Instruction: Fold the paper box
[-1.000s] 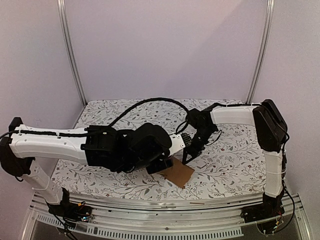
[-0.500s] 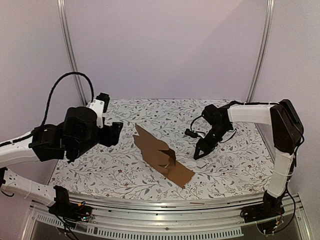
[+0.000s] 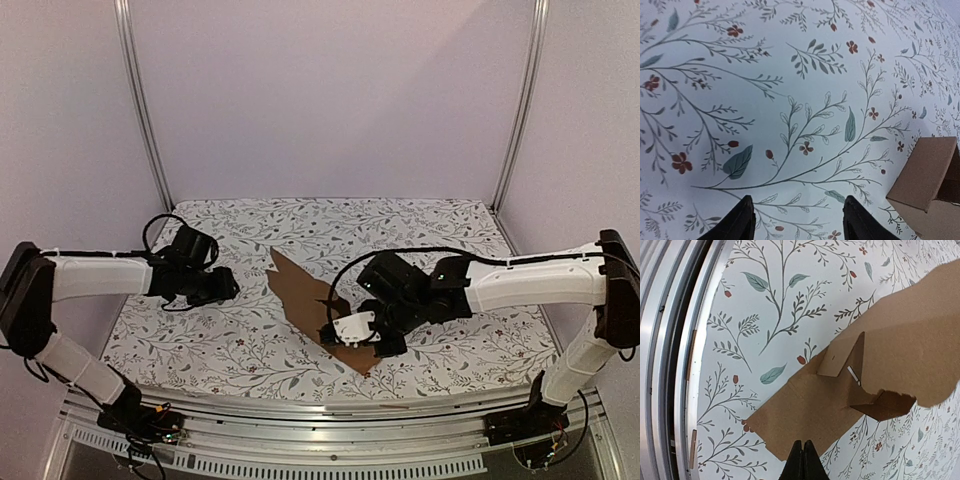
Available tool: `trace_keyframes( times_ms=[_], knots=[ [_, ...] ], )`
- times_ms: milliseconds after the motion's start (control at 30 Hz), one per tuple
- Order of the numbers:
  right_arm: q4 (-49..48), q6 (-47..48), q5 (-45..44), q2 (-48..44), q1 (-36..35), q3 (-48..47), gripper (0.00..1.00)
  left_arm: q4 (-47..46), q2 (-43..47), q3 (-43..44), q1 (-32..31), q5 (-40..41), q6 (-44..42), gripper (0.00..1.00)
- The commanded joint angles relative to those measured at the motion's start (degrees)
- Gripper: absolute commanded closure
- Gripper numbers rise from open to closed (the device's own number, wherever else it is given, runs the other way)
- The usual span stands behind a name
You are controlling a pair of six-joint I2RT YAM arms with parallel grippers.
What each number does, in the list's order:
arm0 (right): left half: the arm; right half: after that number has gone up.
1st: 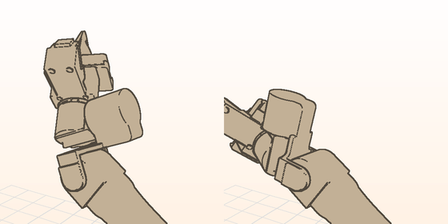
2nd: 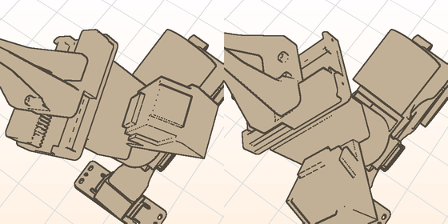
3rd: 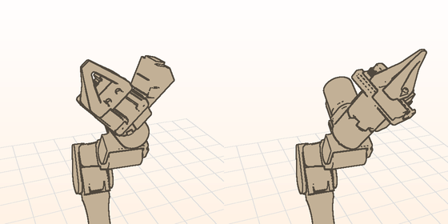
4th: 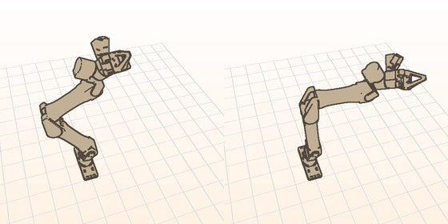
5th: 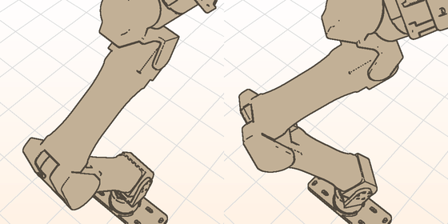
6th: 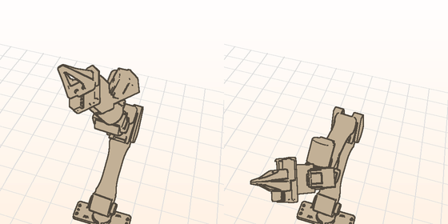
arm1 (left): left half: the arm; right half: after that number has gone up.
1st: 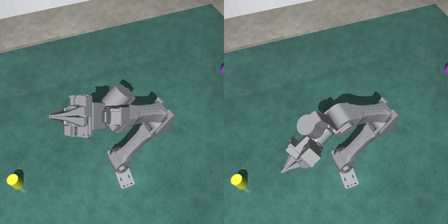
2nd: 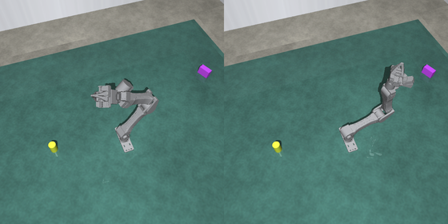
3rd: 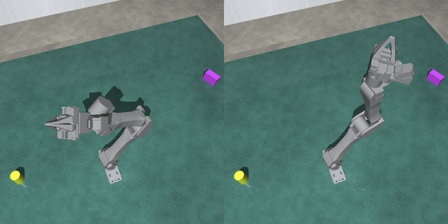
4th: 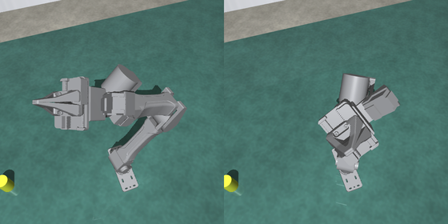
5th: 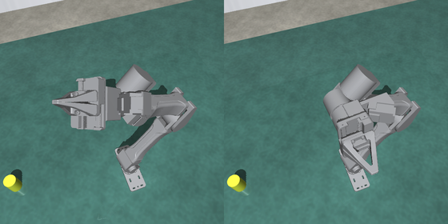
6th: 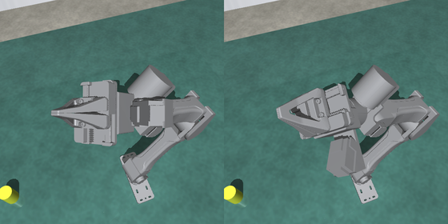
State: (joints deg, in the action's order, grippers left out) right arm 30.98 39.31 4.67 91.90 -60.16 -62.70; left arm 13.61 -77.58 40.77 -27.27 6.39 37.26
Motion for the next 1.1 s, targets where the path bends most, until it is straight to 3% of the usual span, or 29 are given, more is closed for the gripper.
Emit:
trace_keyframes(
  times_ms=[0, 267, 667, 1067],
  knots=[
    [-7.8, 9.4, -14.4, 3.7, -8.0, 1.1, 1.00, -12.0, -15.9, 5.7, 1.8, -19.6, -1.5, 0.42],
    [-17.3, 16.5, -25.4, 10.3, -12.0, 2.0, 1.00, -19.0, -32.2, 14.7, 1.4, -29.8, -3.4, 0.45],
    [-23.9, 20.6, -30.4, 16.7, -11.9, 1.6, 1.00, -20.7, -43.1, 23.9, 0.9, -34.3, -5.5, 0.45],
    [-38.0, 27.4, -37.5, 22.2, -10.0, 2.3, 1.00, -23.3, -46.4, 25.8, -3.6, -39.2, -6.0, 0.50]
  ],
)
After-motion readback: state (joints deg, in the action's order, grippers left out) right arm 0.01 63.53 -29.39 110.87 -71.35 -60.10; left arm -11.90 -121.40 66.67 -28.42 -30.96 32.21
